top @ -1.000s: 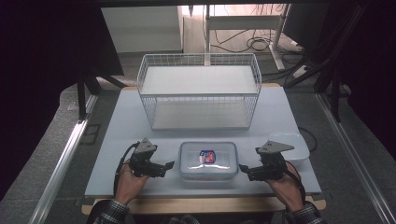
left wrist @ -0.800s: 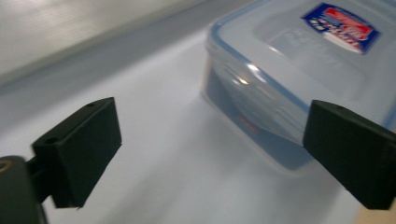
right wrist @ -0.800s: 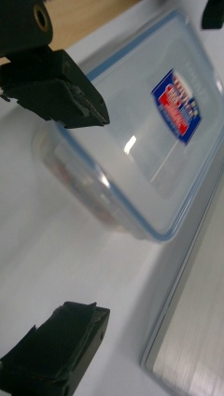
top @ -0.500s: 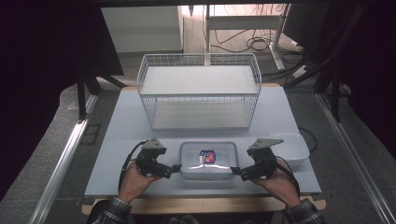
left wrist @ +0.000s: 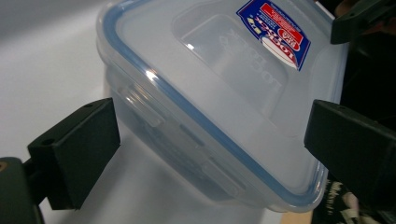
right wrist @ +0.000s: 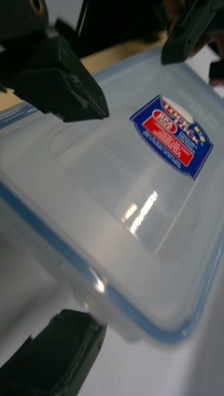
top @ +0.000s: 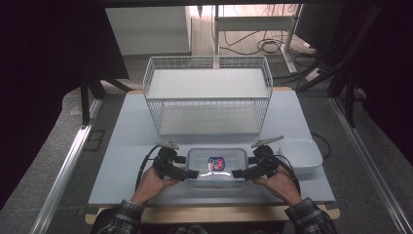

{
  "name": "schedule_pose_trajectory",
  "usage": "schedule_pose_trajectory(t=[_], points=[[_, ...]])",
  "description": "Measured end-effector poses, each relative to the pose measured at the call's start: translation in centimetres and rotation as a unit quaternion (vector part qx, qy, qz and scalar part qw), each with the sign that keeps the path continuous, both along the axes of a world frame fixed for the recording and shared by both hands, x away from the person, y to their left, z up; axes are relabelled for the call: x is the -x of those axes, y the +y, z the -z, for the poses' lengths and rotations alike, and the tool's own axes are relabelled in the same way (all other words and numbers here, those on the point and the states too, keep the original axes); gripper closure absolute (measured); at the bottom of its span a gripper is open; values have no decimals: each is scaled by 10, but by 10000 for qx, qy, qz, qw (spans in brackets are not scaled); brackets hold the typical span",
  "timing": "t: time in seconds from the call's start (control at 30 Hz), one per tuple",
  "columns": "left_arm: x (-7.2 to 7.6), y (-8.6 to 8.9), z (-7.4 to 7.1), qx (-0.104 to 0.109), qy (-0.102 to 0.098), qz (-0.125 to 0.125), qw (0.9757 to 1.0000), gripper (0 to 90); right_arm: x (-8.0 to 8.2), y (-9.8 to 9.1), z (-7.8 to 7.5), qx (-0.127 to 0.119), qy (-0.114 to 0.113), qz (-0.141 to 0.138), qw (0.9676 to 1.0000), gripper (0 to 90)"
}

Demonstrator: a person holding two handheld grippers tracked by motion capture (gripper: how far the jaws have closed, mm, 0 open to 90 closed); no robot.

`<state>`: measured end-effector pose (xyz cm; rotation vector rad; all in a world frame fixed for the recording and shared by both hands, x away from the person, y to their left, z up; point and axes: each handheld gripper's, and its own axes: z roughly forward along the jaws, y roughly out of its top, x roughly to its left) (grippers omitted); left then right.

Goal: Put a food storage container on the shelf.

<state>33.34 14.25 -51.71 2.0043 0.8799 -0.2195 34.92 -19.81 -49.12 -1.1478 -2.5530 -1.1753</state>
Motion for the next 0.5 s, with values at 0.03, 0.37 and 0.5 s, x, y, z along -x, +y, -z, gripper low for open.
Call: schedule_pose_trajectory(t=[0.03, 0.37, 0.5], points=[[1, -2, 1, 27, 83, 51, 9999, 44, -2, 0, 2, -52, 177, 38, 9998, 43], [13, 19, 0, 553, 641, -271, 9960, 317, 2, -18, -5, -330, 765, 184, 9964, 320], [17, 23, -3, 684, 692, -390, 9945, 442, 5, -26, -12, -534, 843, 348, 9944, 443]])
